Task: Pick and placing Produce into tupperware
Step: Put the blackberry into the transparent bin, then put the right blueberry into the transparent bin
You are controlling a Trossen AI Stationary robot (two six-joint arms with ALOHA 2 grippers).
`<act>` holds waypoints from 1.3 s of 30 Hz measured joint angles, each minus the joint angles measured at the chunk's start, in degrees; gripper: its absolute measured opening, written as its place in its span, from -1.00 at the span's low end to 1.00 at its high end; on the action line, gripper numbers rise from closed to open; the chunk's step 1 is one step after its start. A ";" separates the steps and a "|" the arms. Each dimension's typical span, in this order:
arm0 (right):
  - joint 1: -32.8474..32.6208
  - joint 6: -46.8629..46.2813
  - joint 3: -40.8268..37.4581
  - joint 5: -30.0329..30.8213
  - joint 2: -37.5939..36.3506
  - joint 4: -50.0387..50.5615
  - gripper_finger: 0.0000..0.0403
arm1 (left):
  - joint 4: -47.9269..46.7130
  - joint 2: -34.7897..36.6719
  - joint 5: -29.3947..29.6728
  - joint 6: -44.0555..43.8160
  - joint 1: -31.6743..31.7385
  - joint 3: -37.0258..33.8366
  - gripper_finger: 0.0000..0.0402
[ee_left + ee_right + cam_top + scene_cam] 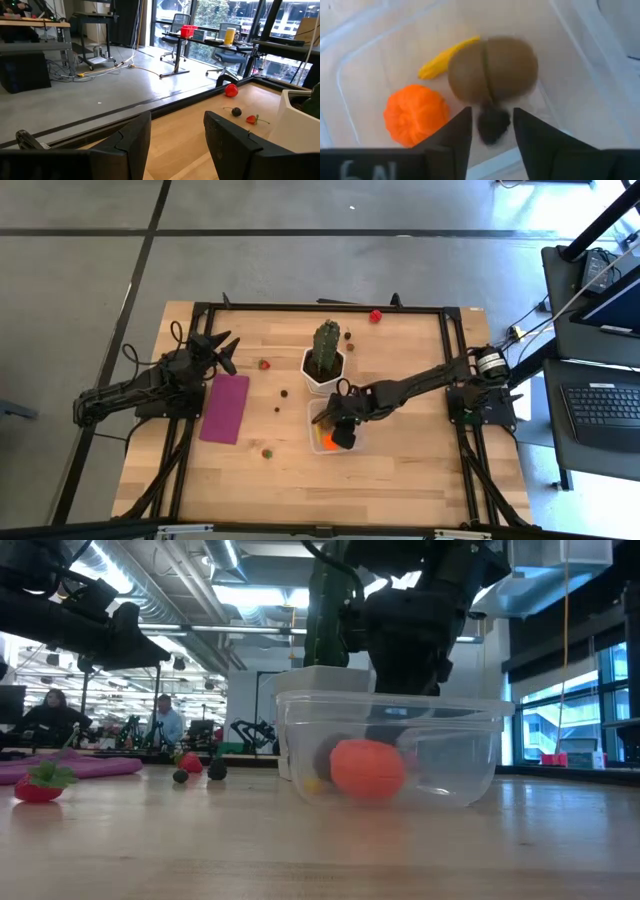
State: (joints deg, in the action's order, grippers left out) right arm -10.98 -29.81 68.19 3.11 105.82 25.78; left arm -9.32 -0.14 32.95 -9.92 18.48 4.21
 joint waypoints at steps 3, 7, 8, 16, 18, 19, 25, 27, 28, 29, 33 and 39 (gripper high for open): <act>-0.05 0.08 0.01 -0.25 -0.05 0.09 -0.14 | 0.00 -0.02 0.00 -0.02 -0.02 0.01 -0.12; -0.07 0.08 0.01 -0.36 -0.39 -0.18 -0.04 | 0.00 -0.02 0.00 -0.02 0.00 0.02 -0.12; -0.04 0.36 0.01 -0.93 -0.37 0.06 -0.02 | 0.00 -0.02 0.00 -0.02 0.00 0.00 -0.12; 0.68 1.05 -0.01 -2.75 -2.35 0.80 0.16 | 0.00 -0.02 -0.01 -0.02 -0.02 0.00 -0.12; 0.74 4.14 -0.01 -2.70 -4.07 1.35 0.17 | 0.00 -0.01 -0.01 -0.02 0.00 0.02 -0.12; 0.73 5.44 -0.01 -2.61 -5.01 1.45 0.17 | 0.00 0.00 0.00 -0.01 -0.02 0.00 -0.12; 0.70 10.08 -0.01 0.27 -12.31 6.68 0.18 | 0.00 -0.01 -0.01 -0.01 0.00 0.00 -0.12; 0.62 13.85 -0.01 0.45 -15.00 10.28 0.18 | 0.00 -0.01 -0.02 -0.02 -0.02 0.01 -0.12; 0.30 15.37 -0.01 0.53 -16.27 11.65 0.18 | 0.00 -0.01 -0.01 -0.02 -0.01 0.01 -0.12; 0.04 16.44 -0.01 0.52 -17.68 13.28 0.18 | 0.00 0.00 -0.02 -0.02 -0.01 0.00 -0.12; -0.49 18.70 -0.01 1.77 -21.32 20.65 0.18 | 0.00 0.00 0.00 -0.02 0.00 0.00 -0.12; -0.50 25.90 -0.94 10.71 -22.49 29.70 0.18 | 0.00 -0.02 0.00 -0.02 -0.02 0.01 -0.12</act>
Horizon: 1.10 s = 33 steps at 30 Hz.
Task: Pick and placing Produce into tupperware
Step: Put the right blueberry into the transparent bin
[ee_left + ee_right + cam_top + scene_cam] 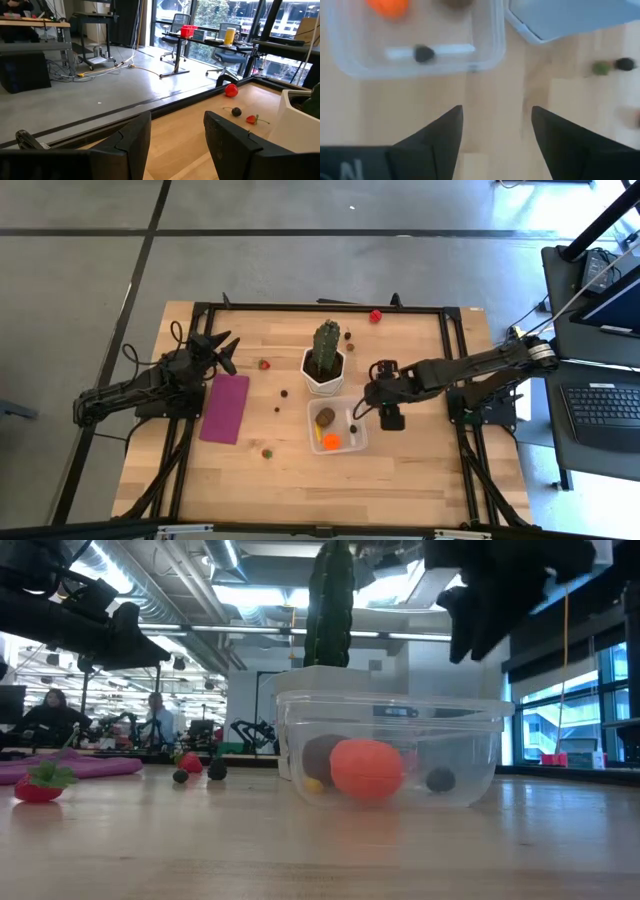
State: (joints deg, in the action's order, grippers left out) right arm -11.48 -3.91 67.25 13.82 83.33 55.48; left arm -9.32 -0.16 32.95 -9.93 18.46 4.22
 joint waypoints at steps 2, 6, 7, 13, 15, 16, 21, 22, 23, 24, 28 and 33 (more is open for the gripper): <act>0.50 2.10 -3.12 -0.16 -0.90 -3.11 0.18 | 0.00 0.02 -0.01 0.00 0.00 -0.01 -0.12; 1.67 4.24 -12.95 -3.85 -5.55 -13.11 0.18 | 0.00 0.01 -0.02 -0.06 0.01 -0.01 -0.12; 1.93 4.16 -15.66 -4.23 -7.32 -15.75 0.18 | 0.00 0.02 -0.02 -0.07 0.00 -0.01 -0.12; 3.26 5.77 -29.32 -4.41 -16.25 -30.16 0.18 | 0.00 0.00 -0.02 -0.09 0.00 -0.01 -0.12; 3.62 5.92 -33.63 -4.46 -17.60 -36.35 0.18 | 0.00 0.01 -0.02 -0.08 0.02 0.00 -0.12; 3.80 6.02 -35.70 -4.54 -17.95 -39.91 0.18 | 0.00 0.01 -0.02 -0.13 0.01 -0.01 -0.12; 4.67 8.37 -45.41 -8.15 -17.74 -55.65 0.18 | 0.00 0.00 -0.02 -0.13 0.01 0.01 -0.12; 4.80 8.90 -47.10 -8.68 -17.71 -58.78 0.18 | 0.00 0.02 -0.02 -0.10 0.01 0.00 -0.12; 4.85 9.44 -48.69 -8.92 -17.58 -61.72 0.18 | 0.00 0.00 -0.02 -0.09 0.02 -0.01 -0.12; 4.85 10.23 -50.20 -8.98 -17.40 -64.41 0.18 | 0.00 0.00 -0.02 -0.09 0.01 -0.01 -0.12; 4.85 11.97 -54.81 -8.98 -16.72 -75.04 0.18 | 0.00 0.00 -0.02 -0.07 0.00 0.00 -0.12; 4.85 11.91 -58.11 -8.96 -14.88 -82.44 0.18 | 0.00 0.02 -0.02 -0.07 0.00 -0.01 -0.12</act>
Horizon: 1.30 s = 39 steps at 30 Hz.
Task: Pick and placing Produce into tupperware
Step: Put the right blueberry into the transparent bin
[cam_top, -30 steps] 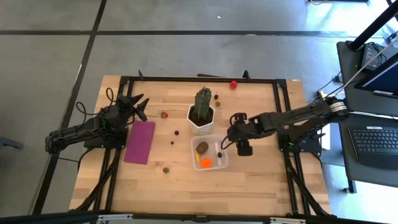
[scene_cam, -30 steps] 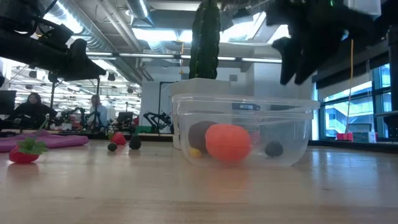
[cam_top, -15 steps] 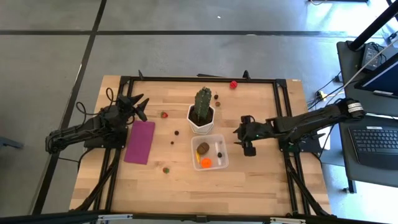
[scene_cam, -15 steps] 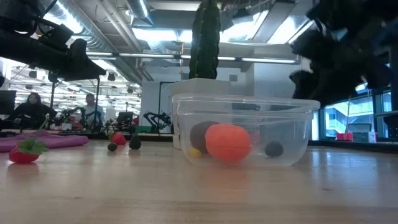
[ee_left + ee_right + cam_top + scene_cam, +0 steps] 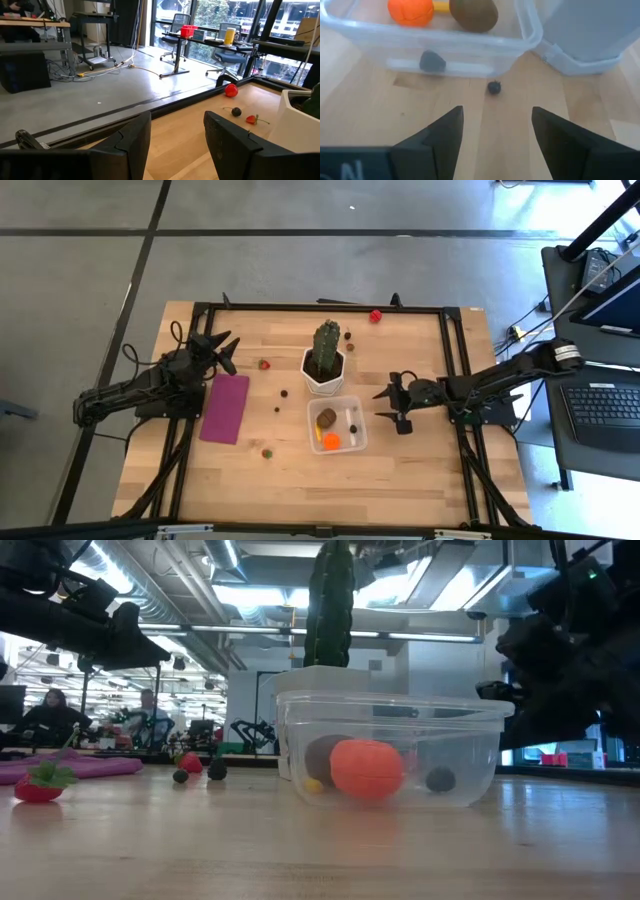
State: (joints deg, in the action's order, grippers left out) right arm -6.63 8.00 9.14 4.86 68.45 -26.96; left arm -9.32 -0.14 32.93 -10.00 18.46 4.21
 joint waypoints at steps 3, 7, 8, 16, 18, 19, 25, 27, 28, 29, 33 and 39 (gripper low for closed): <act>0.00 -0.14 -0.11 -0.01 1.70 -1.19 0.18 | 0.00 -0.01 0.00 0.00 0.01 0.00 -0.12; 0.16 -0.19 -0.06 0.00 5.05 -6.46 0.18 | 0.00 0.00 0.00 -0.04 0.00 0.00 -0.12; 0.37 -0.38 -0.06 -0.02 5.91 -7.40 0.18 | 0.00 0.00 0.00 -0.04 0.00 0.02 -0.12; 3.43 -2.41 2.27 -0.30 13.54 -10.10 0.18 | 0.00 0.00 0.00 -0.11 0.02 0.02 -0.12; 4.19 -1.41 3.86 -2.51 15.56 -10.16 0.18 | 0.00 0.00 0.00 -0.11 0.01 0.01 -0.12; 4.50 -1.24 4.65 -3.81 16.59 -10.14 0.18 | 0.00 -0.01 0.00 -0.11 0.01 0.01 -0.12; 5.65 -0.14 8.11 -6.06 22.67 -10.03 0.18 | 0.00 -0.02 0.00 -0.12 0.01 0.01 -0.12; 5.78 0.19 8.99 -6.57 24.19 -10.14 0.18 | 0.00 -0.01 0.00 -0.12 0.02 0.00 -0.12; 5.79 0.22 9.38 -6.87 24.85 -10.12 0.18 | 0.00 -0.01 0.00 -0.13 0.02 0.01 -0.12; 5.79 0.23 9.74 -7.05 25.40 -10.16 0.18 | 0.01 0.00 0.00 -0.12 0.02 0.00 -0.12; 5.79 1.12 11.06 -7.64 26.80 -10.33 0.18 | 0.00 -0.01 -0.01 -0.13 0.01 0.01 -0.12; 5.77 1.49 11.72 -7.74 27.19 -10.05 0.08 | 0.00 0.00 0.00 -0.06 0.02 0.01 -0.12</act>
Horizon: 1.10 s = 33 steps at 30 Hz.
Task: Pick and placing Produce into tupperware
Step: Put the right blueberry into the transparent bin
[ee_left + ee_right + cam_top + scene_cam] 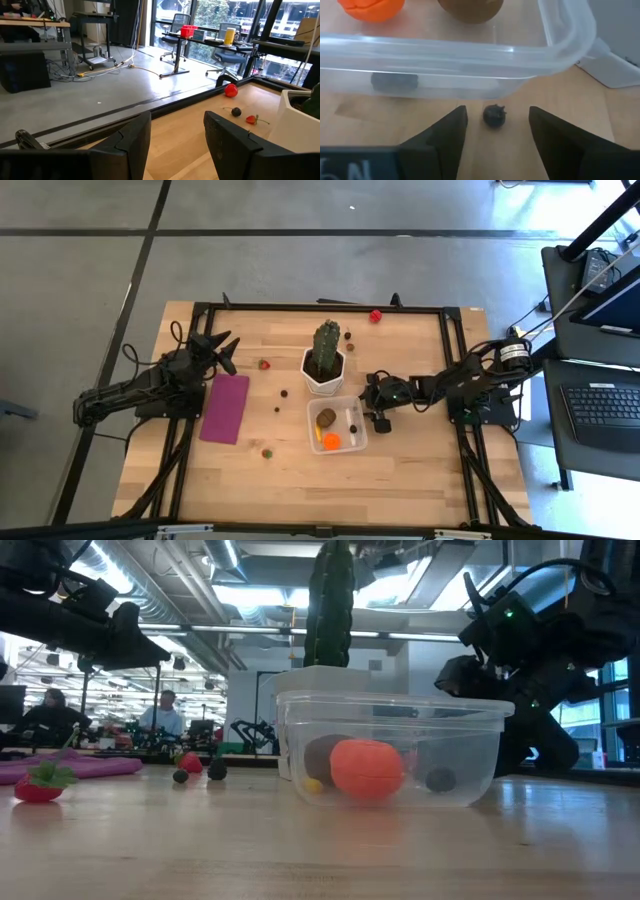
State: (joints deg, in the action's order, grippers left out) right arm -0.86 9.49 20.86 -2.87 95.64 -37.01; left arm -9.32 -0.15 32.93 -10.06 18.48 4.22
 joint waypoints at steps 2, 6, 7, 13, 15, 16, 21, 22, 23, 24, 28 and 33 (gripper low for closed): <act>-0.02 -0.11 0.08 -0.04 0.00 0.39 0.00 | 0.00 0.00 0.00 0.02 0.00 0.01 -0.12; -0.05 -0.05 0.11 -0.37 -0.02 0.88 -0.18 | 0.00 0.00 0.00 0.08 0.00 0.00 -0.12; -0.07 -0.04 0.11 -0.44 -0.02 0.91 -0.22 | 0.00 -0.02 0.00 0.08 0.00 -0.01 -0.12; -0.09 -0.02 0.09 -0.59 -0.02 1.11 -0.42 | 0.00 -0.02 0.00 0.10 -0.02 0.01 -0.12; -0.09 -0.01 0.10 -0.59 -0.02 1.14 -0.46 | 0.01 0.00 0.00 0.10 -0.02 0.01 -0.12; -0.09 -0.02 0.11 -0.59 -0.02 1.15 -0.48 | 0.00 -0.01 0.00 0.10 -0.01 0.00 -0.12; -0.09 -0.32 0.10 -0.21 -0.02 1.19 -0.55 | 0.00 -0.01 0.00 0.10 -0.01 -0.01 -0.12; -0.09 -0.76 0.09 -0.17 -0.02 1.19 -0.56 | 0.00 0.00 0.00 0.10 0.00 -0.01 -0.12; -0.08 -1.64 0.09 -0.10 -0.02 1.22 -0.58 | 0.00 0.00 0.00 0.10 -0.02 -0.01 -0.12; -0.09 -2.12 0.09 -0.04 -0.02 1.24 -0.61 | 0.00 0.00 0.00 0.10 0.00 0.00 -0.12; -0.04 -3.38 0.09 -0.05 -0.07 1.23 -0.74 | 0.00 0.00 0.00 0.10 0.00 0.00 -0.12; -0.02 -4.88 0.09 -0.05 -0.09 1.22 -0.79 | 0.00 0.00 0.00 0.10 -0.02 -0.01 -0.12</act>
State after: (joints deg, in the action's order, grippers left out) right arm -0.89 4.62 20.95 -2.93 95.55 -35.79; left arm -9.32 -0.15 32.93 -9.96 18.46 4.21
